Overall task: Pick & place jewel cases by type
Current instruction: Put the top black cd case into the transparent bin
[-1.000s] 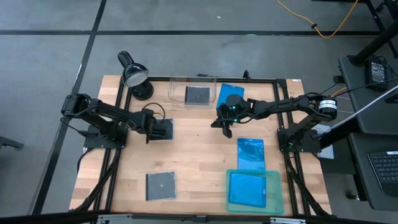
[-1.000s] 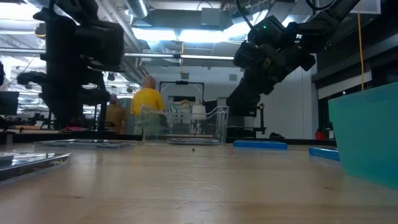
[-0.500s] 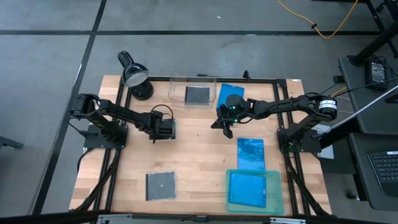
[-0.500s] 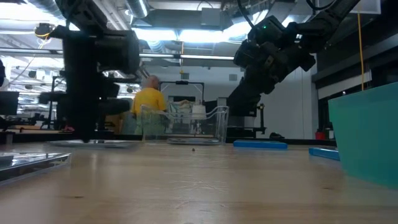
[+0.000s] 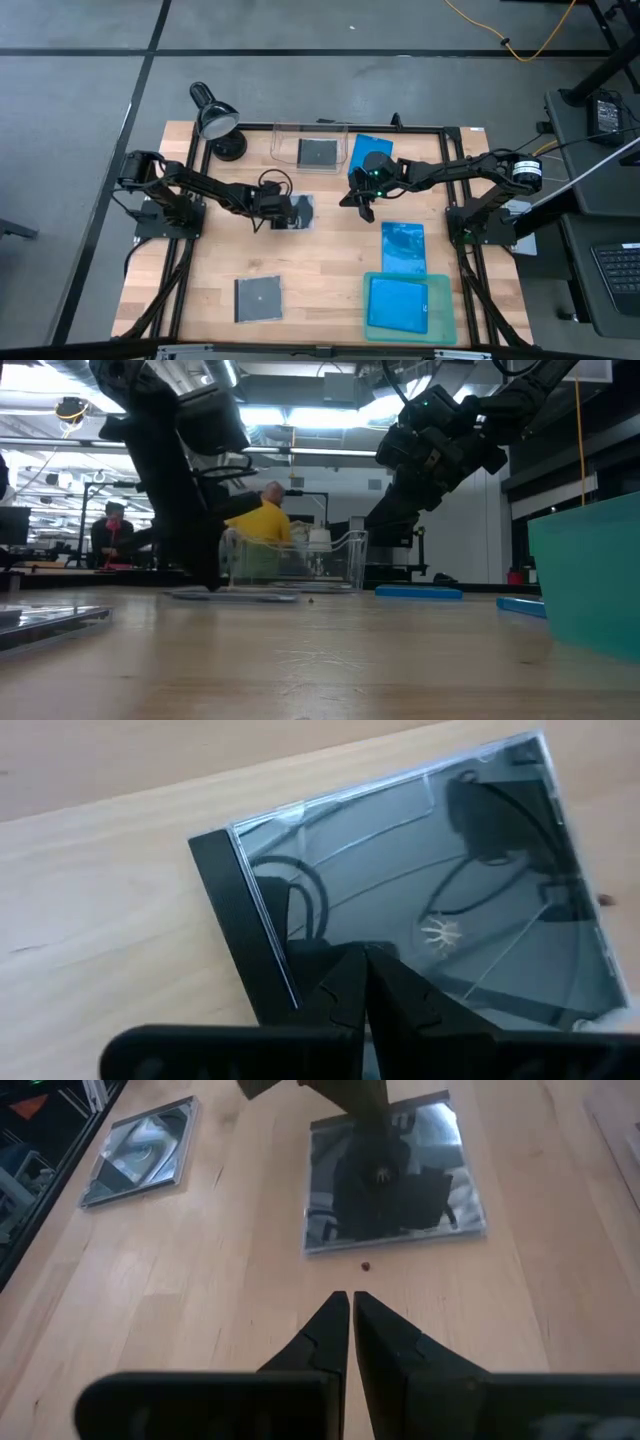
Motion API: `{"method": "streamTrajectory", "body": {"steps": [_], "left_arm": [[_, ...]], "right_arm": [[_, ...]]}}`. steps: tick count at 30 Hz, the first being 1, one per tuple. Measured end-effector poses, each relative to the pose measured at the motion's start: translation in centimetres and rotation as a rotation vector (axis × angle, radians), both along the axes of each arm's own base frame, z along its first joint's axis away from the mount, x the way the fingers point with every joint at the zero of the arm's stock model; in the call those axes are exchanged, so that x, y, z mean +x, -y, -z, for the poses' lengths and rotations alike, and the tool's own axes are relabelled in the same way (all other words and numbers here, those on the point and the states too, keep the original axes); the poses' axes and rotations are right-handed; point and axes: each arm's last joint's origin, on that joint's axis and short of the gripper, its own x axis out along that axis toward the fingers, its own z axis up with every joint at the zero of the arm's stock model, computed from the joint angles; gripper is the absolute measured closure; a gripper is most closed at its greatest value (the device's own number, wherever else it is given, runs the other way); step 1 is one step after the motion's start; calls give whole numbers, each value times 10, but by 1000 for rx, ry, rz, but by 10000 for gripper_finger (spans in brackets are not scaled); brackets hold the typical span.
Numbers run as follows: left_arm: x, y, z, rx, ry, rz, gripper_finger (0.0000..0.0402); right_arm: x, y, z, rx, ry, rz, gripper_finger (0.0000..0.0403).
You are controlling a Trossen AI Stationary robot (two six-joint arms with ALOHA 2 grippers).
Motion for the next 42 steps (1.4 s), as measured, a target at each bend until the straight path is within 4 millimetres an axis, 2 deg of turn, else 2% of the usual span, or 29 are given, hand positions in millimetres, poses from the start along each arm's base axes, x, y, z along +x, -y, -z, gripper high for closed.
{"method": "streamTrajectory", "body": {"steps": [6, 12, 15, 20, 27, 30, 33, 38, 42], "left_arm": [[7, 0, -9, 35, 86, 46, 399], [7, -1, -42, 77, 172, 81, 401], [0, -1, -57, 79, 206, 58, 398], [-19, -1, -70, 68, 168, 29, 399], [-37, -1, -68, 12, 46, -9, 382], [-39, 0, -64, -3, 31, -22, 363], [-40, 0, -64, -4, 27, -25, 342], [-40, 0, -64, -9, 28, -23, 303], [-40, 0, -63, -26, 26, -15, 274]], "right_arm": [[0, 0, 0, 0, -1, 0, 377], [-1, 0, 1, 3, -17, 0, 377], [-2, 0, 3, -22, -30, -15, 377], [-6, 0, 8, -84, -87, -23, 394], [-3, 1, 16, -101, -102, -38, 394], [6, 0, 29, -84, -167, -50, 398], [23, -2, 37, -73, -218, -72, 397], [55, -3, 43, -126, -305, -77, 398], [71, 0, 47, -144, -377, -71, 398]]}}
